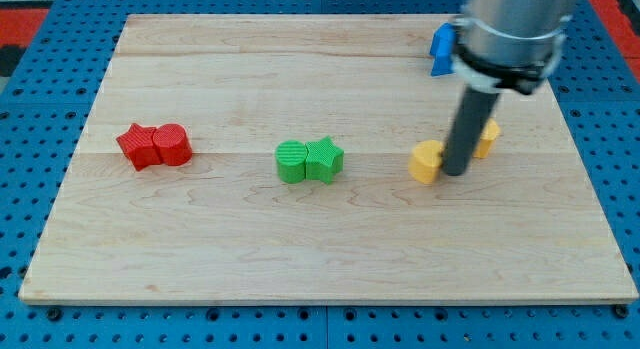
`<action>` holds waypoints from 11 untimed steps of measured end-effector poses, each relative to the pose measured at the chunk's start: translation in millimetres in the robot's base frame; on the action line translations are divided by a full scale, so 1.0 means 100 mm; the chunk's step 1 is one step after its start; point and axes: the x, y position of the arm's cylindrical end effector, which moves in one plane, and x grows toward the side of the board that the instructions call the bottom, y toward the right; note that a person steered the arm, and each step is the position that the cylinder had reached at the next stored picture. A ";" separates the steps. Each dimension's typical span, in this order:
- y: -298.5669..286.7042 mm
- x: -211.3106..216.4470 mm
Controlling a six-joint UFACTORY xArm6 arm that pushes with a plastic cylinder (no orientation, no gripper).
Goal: Slightly adjust the yellow heart
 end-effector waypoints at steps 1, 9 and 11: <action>0.41 0.17; 0.28 0.36; 1.19 0.18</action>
